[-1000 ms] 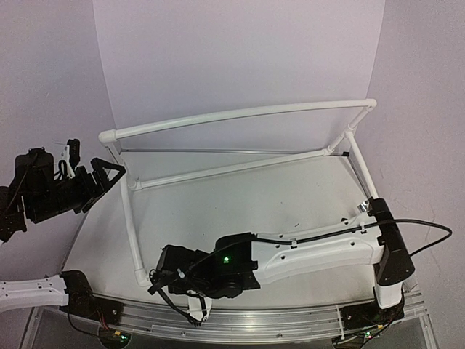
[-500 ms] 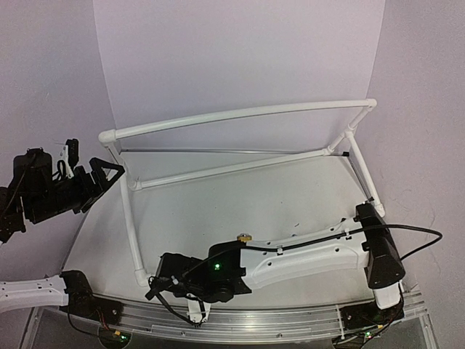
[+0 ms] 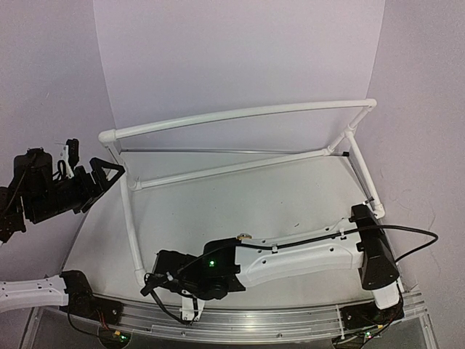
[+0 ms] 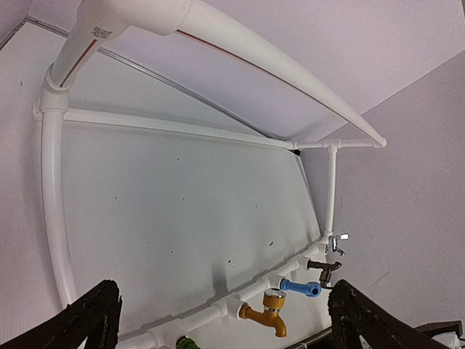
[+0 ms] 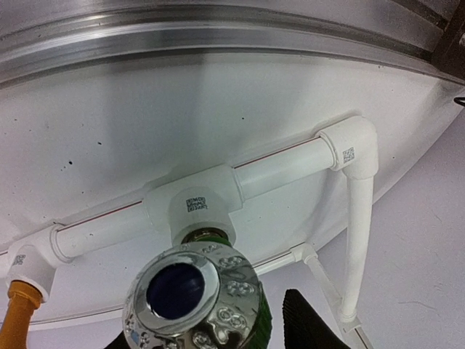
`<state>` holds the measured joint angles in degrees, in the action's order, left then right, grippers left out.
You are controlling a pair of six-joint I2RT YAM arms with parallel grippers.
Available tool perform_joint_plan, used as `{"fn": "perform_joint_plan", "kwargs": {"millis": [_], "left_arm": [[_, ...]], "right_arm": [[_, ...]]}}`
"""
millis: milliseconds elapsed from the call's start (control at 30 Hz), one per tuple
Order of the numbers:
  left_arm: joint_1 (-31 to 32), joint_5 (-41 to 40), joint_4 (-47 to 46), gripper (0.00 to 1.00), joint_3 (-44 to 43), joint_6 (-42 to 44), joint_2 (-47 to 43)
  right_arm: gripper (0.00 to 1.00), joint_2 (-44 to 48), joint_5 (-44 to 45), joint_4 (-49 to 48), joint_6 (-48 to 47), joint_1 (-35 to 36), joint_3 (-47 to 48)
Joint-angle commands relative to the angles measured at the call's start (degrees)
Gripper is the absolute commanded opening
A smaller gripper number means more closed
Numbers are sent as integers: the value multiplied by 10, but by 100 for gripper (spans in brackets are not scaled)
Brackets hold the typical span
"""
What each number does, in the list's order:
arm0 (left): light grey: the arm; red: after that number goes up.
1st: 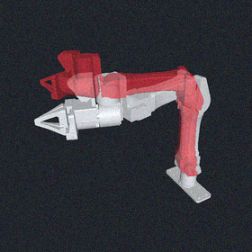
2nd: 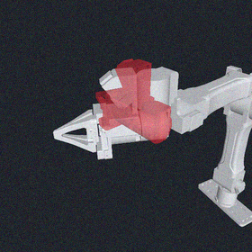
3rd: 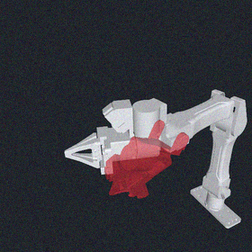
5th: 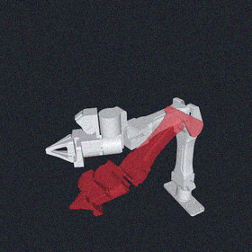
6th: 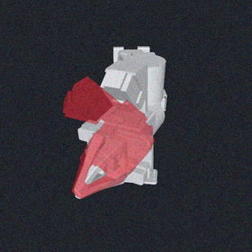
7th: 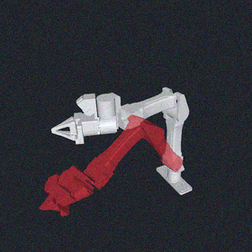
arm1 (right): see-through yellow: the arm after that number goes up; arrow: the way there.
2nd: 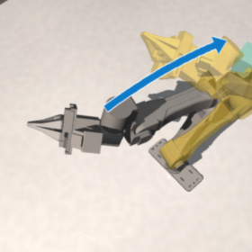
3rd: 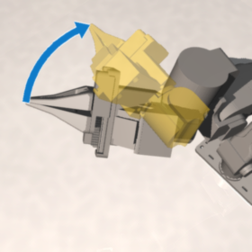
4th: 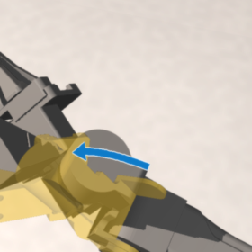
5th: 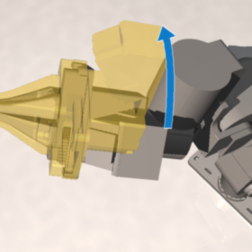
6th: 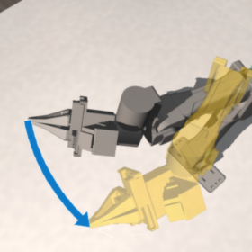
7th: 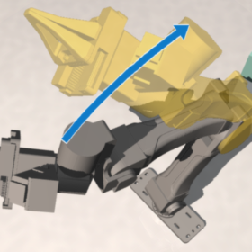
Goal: Install the water faucets
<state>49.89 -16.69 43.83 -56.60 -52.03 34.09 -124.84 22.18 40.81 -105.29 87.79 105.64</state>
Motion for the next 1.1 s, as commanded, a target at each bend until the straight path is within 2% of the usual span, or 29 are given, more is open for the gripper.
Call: {"fn": "perform_joint_plan", "kwargs": {"millis": [0, 200, 400, 567, 1067], "left_arm": [[-1, -6, -23, 100, -12, 9, 1], [-1, -10, -20, 100, -13, 10, 2], [-1, -12, -19, 100, -11, 9, -1], [-1, -14, -18, 100, -12, 9, -1], [-1, -14, -14, 100, -11, 5, -7]], "right_arm": [[48, -20, -2, 24, 58, 1, 42], [52, -25, -6, 46, 99, 0, 53], [68, -21, -20, 59, 133, 1, 56], [79, -14, -39, 63, 150, 7, 53], [79, -46, -42, 62, 223, 21, 92]]}}
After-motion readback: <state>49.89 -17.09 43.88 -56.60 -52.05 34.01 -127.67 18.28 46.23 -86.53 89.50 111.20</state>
